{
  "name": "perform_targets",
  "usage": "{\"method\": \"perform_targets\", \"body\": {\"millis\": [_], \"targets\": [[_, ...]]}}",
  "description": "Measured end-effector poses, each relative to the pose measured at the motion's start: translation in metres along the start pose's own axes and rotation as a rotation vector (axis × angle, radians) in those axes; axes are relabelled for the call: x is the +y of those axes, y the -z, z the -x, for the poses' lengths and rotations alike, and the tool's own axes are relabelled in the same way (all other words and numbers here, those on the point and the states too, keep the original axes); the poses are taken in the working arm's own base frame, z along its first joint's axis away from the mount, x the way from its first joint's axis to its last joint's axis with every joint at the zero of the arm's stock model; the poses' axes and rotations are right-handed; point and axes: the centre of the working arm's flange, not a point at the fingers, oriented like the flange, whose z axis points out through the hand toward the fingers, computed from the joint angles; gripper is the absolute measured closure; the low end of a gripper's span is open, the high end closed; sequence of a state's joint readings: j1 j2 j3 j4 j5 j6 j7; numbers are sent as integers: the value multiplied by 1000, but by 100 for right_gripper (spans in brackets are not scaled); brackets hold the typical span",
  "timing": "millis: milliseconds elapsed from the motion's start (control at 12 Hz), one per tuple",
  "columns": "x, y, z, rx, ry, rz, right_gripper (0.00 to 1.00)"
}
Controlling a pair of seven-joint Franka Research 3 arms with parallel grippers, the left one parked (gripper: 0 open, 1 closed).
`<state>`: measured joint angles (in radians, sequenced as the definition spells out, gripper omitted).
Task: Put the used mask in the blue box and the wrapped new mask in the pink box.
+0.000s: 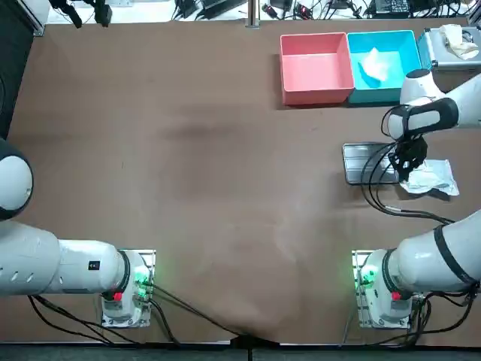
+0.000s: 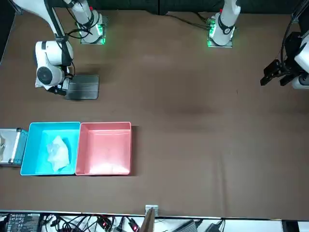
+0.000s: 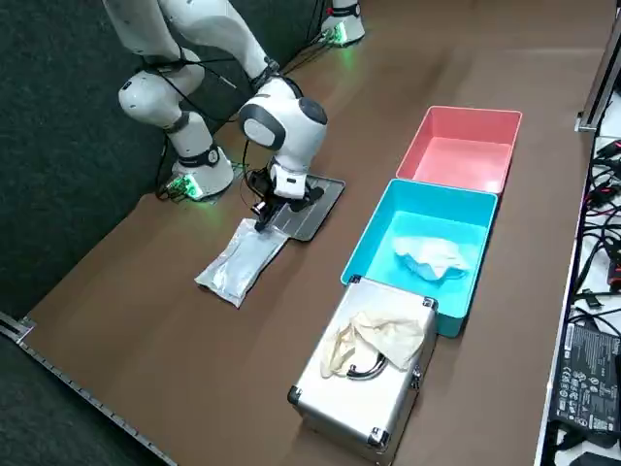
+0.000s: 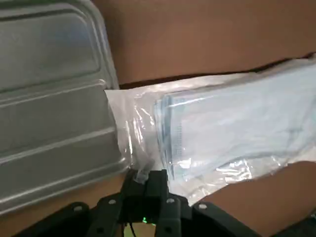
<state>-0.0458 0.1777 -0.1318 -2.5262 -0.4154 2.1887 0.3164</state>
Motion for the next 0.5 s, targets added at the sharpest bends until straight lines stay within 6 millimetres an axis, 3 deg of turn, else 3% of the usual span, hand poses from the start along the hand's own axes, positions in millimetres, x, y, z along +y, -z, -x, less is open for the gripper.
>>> {"method": "perform_targets", "body": {"millis": [500], "targets": [[16, 47, 9, 7, -27, 26, 99]]}}
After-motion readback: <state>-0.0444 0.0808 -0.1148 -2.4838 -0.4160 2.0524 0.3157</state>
